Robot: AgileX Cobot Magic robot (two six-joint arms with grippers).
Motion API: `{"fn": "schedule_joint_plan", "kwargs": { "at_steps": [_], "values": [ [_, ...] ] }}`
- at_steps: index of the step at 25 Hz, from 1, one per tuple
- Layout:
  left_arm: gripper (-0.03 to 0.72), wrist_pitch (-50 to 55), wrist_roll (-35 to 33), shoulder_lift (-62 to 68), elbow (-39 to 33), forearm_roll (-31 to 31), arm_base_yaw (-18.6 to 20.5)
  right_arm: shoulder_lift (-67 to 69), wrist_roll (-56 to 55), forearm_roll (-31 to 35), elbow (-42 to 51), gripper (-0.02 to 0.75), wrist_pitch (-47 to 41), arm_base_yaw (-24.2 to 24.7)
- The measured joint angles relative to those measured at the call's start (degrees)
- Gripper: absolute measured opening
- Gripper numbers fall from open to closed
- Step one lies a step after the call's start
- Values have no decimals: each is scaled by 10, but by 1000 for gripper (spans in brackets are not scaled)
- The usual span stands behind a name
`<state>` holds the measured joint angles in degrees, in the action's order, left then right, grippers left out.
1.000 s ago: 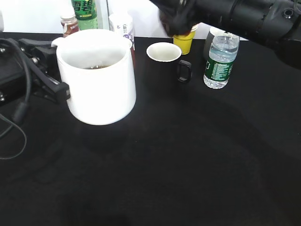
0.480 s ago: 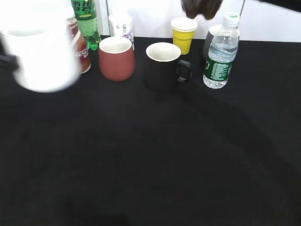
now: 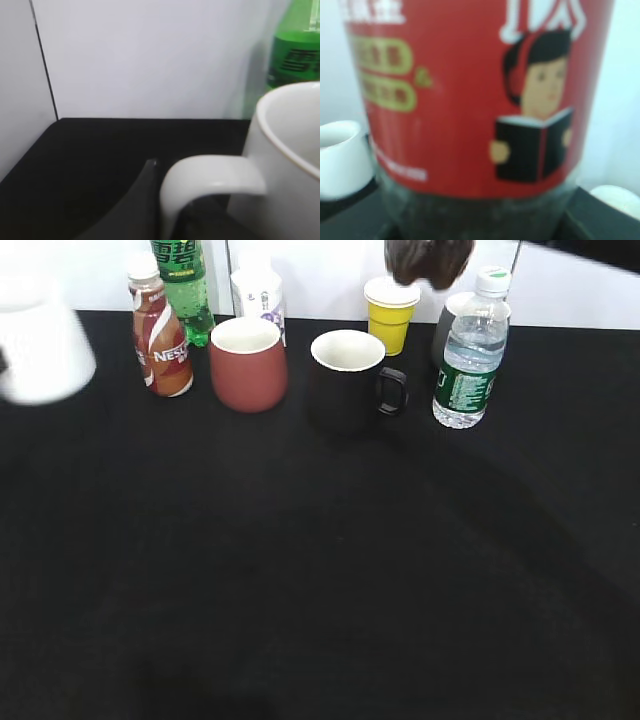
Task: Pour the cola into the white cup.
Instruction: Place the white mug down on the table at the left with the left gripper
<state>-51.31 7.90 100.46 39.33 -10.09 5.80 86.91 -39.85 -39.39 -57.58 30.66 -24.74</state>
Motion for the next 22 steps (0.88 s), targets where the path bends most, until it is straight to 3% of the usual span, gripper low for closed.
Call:
{"fn": "schedule_joint_plan", "kwargs": {
  "at_steps": [10,18,20,22],
  "values": [
    [36,24,0,270,302,6,0,6,25,0,0,385,-2,0],
    [41,45,2,317,363,6,-13,6,26,0,0,385,-3,0],
    [113,47,6,318,366,-3,-13,6,26,0,0,385,-3,0],
    [267,46,8,314,364,-10,-13,6,26,0,0,385,-3,0]
  ]
}}
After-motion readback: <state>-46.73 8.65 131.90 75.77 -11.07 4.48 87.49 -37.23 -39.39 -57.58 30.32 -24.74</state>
